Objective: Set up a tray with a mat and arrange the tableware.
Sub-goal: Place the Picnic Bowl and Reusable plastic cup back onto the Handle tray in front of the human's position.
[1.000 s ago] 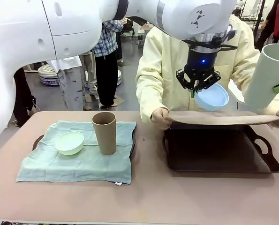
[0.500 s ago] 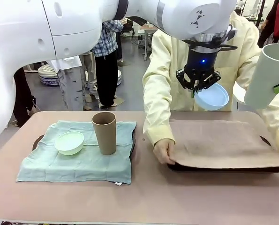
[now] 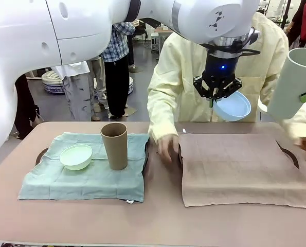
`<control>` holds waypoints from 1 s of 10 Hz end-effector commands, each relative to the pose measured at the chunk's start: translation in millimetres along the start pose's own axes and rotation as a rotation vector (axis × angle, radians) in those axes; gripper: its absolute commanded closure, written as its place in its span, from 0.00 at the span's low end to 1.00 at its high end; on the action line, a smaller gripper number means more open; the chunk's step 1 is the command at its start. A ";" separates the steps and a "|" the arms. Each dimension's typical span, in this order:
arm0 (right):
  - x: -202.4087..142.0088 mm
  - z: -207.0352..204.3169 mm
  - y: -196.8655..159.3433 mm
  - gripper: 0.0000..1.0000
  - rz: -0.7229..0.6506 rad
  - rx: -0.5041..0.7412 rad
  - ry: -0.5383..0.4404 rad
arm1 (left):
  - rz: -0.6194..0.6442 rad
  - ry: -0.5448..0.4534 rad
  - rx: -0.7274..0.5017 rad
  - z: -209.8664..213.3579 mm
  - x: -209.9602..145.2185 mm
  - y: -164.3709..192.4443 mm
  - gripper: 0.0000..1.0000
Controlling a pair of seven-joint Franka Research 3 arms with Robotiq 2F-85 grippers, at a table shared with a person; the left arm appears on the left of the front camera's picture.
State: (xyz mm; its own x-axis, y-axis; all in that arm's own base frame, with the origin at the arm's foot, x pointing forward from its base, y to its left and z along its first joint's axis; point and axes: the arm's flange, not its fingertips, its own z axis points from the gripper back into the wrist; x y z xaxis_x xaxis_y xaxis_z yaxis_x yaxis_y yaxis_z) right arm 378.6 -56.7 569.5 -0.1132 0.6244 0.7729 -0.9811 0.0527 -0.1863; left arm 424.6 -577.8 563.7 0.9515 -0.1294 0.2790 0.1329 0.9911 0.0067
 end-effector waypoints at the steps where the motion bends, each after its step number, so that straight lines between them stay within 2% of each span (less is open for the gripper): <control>1: 1.0 -1.0 -1.5 0.73 0.006 -0.002 0.005 | -0.012 0.004 -0.017 3.4 4.0 -0.2 1.00; 10: 1.0 -1.0 -1.5 0.73 0.006 -0.002 0.005 | -0.012 0.004 -0.017 3.4 4.0 -0.2 1.00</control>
State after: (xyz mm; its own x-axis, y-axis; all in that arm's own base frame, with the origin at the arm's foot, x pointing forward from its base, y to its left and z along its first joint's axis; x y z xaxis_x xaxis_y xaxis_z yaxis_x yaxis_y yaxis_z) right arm 378.6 -56.7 569.5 -0.1132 0.6244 0.7729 -0.9811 0.0527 -0.1863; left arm 424.6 -577.8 563.7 0.9515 -0.1294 0.2790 0.1329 0.9911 0.0067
